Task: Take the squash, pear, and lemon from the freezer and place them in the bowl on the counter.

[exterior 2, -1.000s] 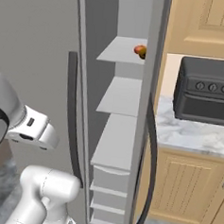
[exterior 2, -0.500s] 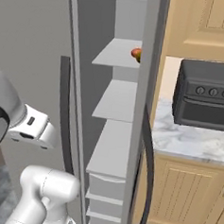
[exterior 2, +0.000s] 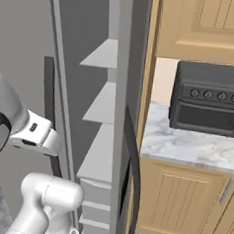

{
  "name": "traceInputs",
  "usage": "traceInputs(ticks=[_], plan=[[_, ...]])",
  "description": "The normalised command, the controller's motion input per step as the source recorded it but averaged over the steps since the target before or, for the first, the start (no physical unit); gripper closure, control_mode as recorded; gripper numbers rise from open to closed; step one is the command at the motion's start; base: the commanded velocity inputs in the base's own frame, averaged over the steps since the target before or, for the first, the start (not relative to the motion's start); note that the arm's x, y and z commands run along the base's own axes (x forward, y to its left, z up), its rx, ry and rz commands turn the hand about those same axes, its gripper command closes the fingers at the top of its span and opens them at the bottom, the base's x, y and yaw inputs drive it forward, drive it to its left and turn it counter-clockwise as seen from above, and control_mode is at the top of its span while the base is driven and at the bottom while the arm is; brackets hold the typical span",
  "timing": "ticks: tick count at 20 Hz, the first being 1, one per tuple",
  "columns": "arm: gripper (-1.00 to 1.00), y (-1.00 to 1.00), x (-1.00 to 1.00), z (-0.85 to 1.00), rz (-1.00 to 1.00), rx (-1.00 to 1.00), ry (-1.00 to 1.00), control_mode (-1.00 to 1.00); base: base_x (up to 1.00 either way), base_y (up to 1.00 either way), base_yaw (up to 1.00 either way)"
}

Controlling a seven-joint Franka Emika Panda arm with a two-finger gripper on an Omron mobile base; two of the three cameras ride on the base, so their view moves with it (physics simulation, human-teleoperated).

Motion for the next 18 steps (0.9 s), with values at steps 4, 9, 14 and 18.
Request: traceInputs(ticks=[4, 9, 14, 18], plan=[[-1.0, 0.0, 0.0, 0.0, 0.0, 0.0, 0.0, 1.0, 0.46, -0.17, 0.0], [-1.0, 0.0, 0.0, 0.0, 0.0, 0.0, 0.0, 1.0, 0.55, -0.23, 0.0], [-1.0, 0.0, 0.0, 0.0, 0.0, 0.0, 0.0, 1.0, 0.67, -0.13, 0.0], [-1.0, 0.0, 0.0, 0.0, 0.0, 0.0, 0.0, 1.0, 0.66, -0.09, 0.0]])
